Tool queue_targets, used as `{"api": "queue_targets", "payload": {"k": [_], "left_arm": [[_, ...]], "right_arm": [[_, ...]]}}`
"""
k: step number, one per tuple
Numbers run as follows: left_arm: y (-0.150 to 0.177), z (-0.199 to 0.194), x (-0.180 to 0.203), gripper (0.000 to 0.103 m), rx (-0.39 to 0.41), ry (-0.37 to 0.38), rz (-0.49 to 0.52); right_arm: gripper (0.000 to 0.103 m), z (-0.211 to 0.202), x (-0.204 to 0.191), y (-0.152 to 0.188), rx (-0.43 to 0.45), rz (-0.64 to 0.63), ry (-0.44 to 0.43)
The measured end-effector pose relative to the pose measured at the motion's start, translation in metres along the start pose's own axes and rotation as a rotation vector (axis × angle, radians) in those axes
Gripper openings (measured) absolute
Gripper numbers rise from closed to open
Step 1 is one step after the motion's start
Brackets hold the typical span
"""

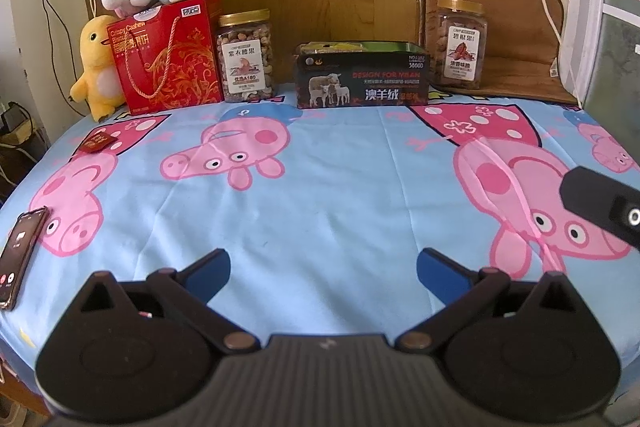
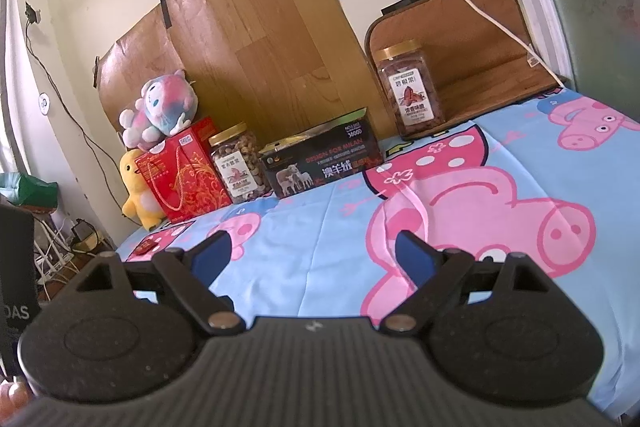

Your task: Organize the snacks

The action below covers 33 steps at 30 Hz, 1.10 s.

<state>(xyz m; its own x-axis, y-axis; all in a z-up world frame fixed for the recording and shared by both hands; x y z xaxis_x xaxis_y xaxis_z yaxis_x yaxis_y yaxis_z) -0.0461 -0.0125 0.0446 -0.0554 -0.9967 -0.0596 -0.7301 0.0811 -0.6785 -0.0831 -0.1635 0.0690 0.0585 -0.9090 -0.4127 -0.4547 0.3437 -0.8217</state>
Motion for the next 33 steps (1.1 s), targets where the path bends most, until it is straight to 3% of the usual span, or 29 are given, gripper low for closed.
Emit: {"api": "queue_targets", "payload": {"k": [33], "left_arm": [[0.004,0.016,-0.011,0.103,-0.024,-0.030,-0.035]], "right_arm": [[0.091,0.005,0.001,0.003,-0.018,-0.022,-0.006]]}}
Point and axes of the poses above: each gripper's, at about its wrist camera, not at the fingertips, and z roughly the way its jaws point, x to its right, y to its underside, the point moved 2 cm from there along z, roughly the way its jaws point, and after that the axes turned 6 degrees about -x, right-handed, at the moved point
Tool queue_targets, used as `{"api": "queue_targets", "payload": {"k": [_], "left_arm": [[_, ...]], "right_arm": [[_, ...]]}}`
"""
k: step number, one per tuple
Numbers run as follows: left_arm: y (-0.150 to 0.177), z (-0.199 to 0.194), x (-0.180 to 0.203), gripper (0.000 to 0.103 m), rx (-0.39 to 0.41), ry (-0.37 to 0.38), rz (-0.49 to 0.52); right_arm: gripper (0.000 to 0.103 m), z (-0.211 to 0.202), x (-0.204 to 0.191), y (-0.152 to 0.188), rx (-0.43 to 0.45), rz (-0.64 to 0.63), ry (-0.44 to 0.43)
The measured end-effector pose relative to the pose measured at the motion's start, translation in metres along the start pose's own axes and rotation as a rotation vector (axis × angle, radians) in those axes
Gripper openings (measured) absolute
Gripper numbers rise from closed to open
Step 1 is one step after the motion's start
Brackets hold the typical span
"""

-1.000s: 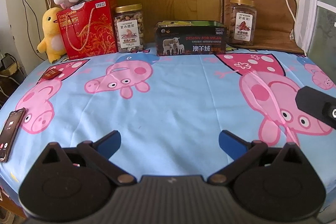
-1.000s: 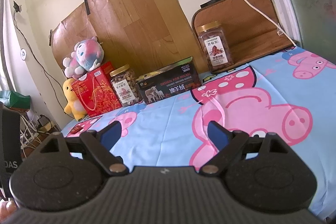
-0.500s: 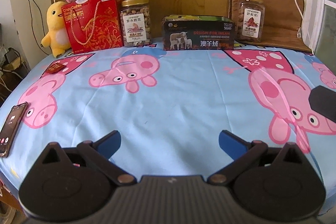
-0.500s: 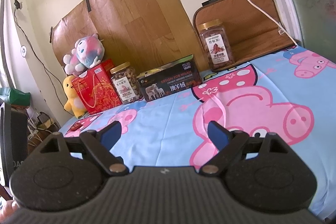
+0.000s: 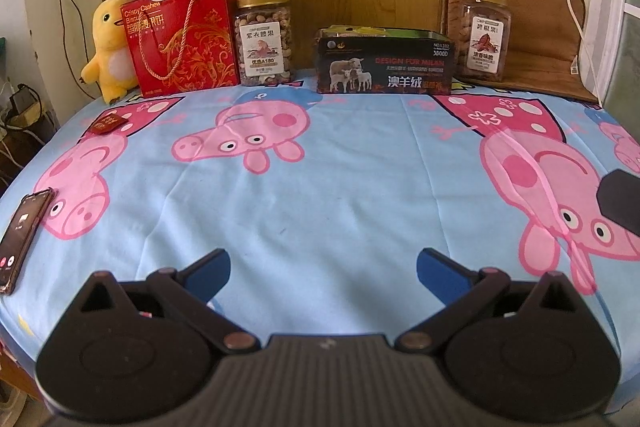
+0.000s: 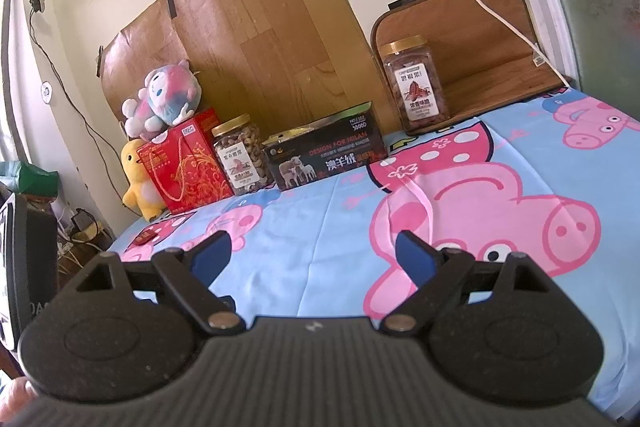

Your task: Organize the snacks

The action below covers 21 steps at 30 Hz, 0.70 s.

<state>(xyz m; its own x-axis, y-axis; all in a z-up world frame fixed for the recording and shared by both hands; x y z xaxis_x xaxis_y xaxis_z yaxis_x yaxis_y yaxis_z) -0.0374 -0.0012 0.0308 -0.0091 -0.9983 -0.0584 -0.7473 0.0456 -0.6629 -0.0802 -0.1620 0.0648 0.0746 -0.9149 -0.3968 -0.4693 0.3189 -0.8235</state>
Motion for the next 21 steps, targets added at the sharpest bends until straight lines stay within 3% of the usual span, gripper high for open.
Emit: {"api": "queue_targets", "payload": {"k": [12,21], "left_arm": [[0.002,0.005,-0.004,0.103,0.001,-0.015,-0.004],[0.000,-0.010,-0.002,0.103,0.094,-0.045,0.013]], "right_arm": [[0.091,0.000,-0.001,0.001,0.000,-0.001,0.001],[0.091,0.000,-0.001,0.001,0.008,-0.007,0.002]]}}
Point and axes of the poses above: each gripper's, at about its wrist camera, not at the fingertips, and z roughly the way its jaws point, x to its right, y to its underside, the point moved 2 cm from there along z, roughly the way its jaws point, and after that the axes turned 6 degrees about -x, right-handed, at the moved point
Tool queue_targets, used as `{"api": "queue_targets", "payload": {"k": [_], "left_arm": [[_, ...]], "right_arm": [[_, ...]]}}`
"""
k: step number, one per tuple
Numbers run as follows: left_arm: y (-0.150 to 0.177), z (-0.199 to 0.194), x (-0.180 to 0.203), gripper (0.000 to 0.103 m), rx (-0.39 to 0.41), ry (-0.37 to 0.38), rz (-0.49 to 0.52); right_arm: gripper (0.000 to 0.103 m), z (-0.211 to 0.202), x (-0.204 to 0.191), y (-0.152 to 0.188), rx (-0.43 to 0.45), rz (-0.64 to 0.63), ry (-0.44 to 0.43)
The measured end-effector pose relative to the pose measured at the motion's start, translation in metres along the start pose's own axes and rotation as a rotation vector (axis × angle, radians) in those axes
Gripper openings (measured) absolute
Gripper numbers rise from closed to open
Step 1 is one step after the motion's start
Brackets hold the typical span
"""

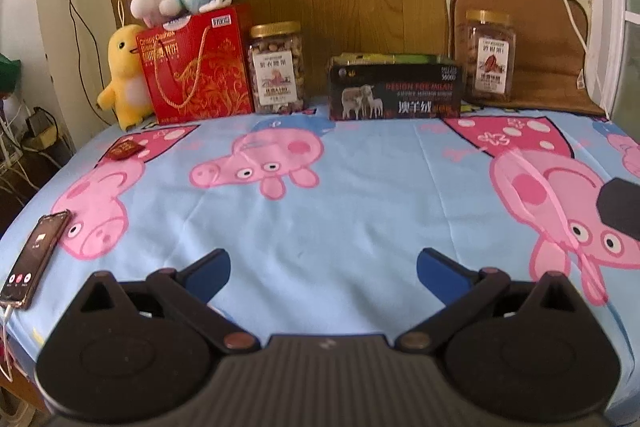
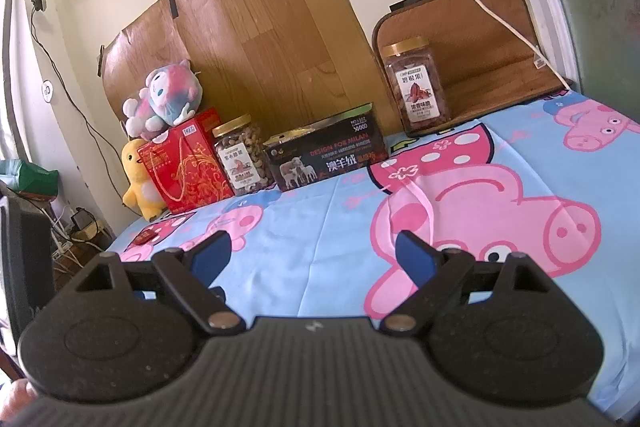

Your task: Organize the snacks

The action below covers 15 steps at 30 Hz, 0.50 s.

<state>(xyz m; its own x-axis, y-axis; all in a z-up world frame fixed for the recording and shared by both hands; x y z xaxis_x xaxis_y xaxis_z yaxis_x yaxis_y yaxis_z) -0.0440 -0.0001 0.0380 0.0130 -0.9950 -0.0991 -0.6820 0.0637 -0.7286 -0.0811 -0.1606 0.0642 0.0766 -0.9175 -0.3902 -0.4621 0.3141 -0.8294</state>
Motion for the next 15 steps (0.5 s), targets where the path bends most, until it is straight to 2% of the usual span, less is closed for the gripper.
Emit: {"api": "queue_targets", "payload": {"k": [8,15], "left_arm": [[-0.0015,-0.0058,-0.0053,0.103,0.032,0.014,-0.035],[-0.0034,-0.0094,-0.0063,0.103,0.067,-0.034,-0.037]], "right_arm": [[0.091,-0.0011,0.0004,-0.0001,0.006,-0.003,0.001],[0.091,-0.0011,-0.0002,0.0001,0.005,-0.006,0.001]]}}
Point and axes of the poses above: each gripper's, at about its wrist camera, not at the fingertips, and z roughly the way its jaws point, x to its right, y to its underside, the point moved 2 cm from there along z, roughly the way its jaws point, and after that the axes turned 6 degrees about -x, right-handed, at the moved point
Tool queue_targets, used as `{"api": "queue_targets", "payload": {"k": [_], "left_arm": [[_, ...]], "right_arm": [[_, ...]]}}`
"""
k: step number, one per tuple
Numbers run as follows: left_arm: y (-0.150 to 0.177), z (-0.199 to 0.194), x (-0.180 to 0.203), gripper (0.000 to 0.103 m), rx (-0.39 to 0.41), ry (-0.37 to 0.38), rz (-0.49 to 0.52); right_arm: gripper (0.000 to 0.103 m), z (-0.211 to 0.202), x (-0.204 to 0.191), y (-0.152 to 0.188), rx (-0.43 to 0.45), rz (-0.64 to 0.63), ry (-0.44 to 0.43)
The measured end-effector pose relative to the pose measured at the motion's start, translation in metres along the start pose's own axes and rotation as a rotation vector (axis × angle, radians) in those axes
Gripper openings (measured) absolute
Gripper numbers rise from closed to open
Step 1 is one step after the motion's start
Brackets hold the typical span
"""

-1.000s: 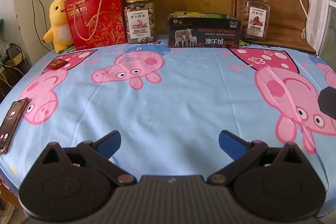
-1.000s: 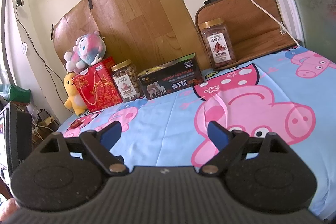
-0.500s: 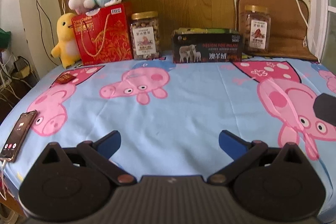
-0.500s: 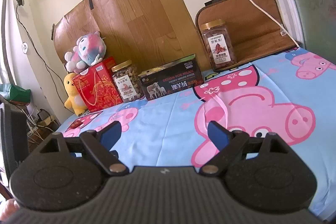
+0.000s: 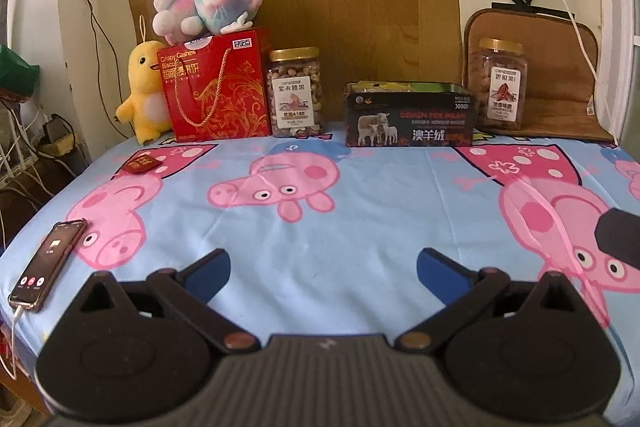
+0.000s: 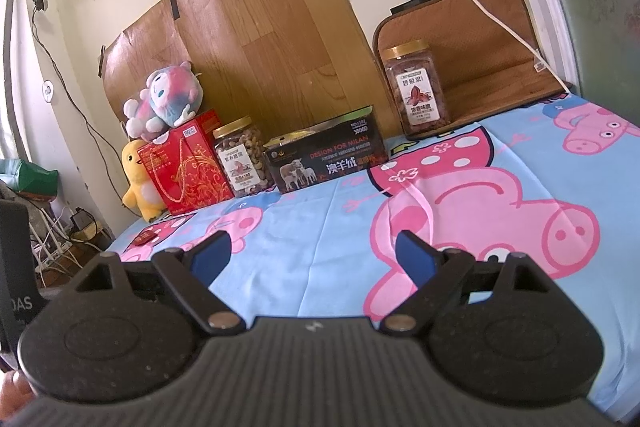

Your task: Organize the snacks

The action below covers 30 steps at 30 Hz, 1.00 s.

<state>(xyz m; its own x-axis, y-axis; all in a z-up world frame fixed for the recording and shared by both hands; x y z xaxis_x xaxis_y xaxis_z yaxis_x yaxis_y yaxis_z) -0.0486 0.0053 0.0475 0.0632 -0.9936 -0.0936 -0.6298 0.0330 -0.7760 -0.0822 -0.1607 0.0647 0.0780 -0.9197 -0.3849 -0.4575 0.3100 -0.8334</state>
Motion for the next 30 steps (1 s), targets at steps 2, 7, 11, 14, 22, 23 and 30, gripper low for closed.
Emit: {"api": "queue_targets", "payload": {"k": [2,7,11,14,22,23,30], "left_arm": [[0.000,0.001,0.001,0.103,-0.005,-0.005,0.002],[0.001,0.002,0.002,0.103,-0.019,-0.009,0.008],[0.003,0.005,0.003,0.103,-0.041,0.004,0.012],[0.003,0.007,0.003,0.103,-0.058,0.006,0.009],[0.006,0.013,0.006,0.103,-0.094,0.014,0.020],[0.006,0.014,0.006,0.103,-0.098,0.015,0.021],[0.009,0.017,0.009,0.103,-0.118,0.027,0.038]], "right_arm": [[0.091,0.000,0.000,0.000,-0.001,-0.002,0.000],[0.091,0.000,-0.001,-0.001,-0.003,-0.004,0.000],[0.091,0.000,-0.001,-0.001,-0.003,-0.005,0.000],[0.091,0.001,-0.001,-0.001,-0.005,-0.006,-0.001],[0.091,0.002,-0.001,-0.001,-0.010,-0.013,-0.004],[0.091,0.002,0.000,-0.001,-0.010,-0.013,-0.004],[0.091,0.003,0.001,-0.001,-0.015,-0.010,-0.005]]}}
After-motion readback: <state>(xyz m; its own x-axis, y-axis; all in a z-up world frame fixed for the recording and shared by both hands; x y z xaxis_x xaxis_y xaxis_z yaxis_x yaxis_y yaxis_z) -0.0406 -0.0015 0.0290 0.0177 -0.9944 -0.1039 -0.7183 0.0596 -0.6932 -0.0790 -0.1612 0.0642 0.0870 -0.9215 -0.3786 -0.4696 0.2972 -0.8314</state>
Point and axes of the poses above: each gripper's, at about its wrist camera, not at the fingertips, and z roughly the way its jaws point, x to its right, y to its underside, the point moved 2 cm from there along z, roughly the way its jaws point, and after that the axes turned 6 degrees about -x, right-handed, at the moved point
